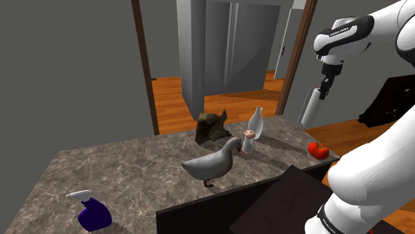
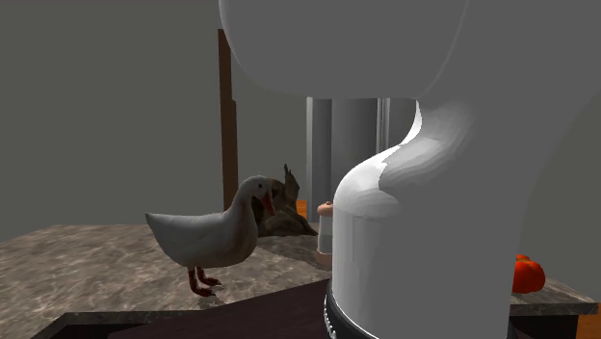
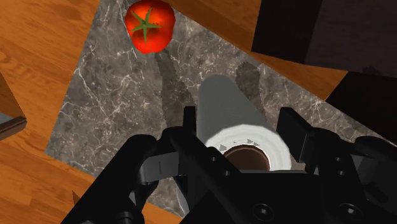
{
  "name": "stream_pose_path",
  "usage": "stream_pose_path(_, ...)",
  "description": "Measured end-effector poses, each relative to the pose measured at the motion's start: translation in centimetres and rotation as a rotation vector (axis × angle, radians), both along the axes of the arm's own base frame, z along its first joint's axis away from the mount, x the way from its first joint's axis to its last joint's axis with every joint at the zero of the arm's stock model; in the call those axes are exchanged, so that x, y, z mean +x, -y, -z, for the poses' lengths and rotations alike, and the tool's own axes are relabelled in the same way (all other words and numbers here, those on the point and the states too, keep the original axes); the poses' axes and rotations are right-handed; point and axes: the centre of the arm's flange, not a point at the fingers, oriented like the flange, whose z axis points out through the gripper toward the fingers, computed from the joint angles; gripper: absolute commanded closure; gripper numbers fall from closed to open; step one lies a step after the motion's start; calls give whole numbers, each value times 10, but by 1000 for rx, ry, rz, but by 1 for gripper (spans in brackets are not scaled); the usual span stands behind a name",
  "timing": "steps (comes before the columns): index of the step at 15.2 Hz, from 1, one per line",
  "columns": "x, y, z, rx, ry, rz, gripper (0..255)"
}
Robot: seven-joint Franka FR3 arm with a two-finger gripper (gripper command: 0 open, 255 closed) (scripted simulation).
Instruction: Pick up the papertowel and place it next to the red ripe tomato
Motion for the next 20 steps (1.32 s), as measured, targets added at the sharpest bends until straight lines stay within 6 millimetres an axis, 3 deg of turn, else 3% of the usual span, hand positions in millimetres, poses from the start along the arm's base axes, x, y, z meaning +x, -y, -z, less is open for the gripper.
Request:
stream_pose_path(2,-19,20,0,0,0,0,255)
stream_pose_path(5,-28,26,11,0,0,-1,255)
stream_pose_path(20,-30,27,88,0,-1,-1,255)
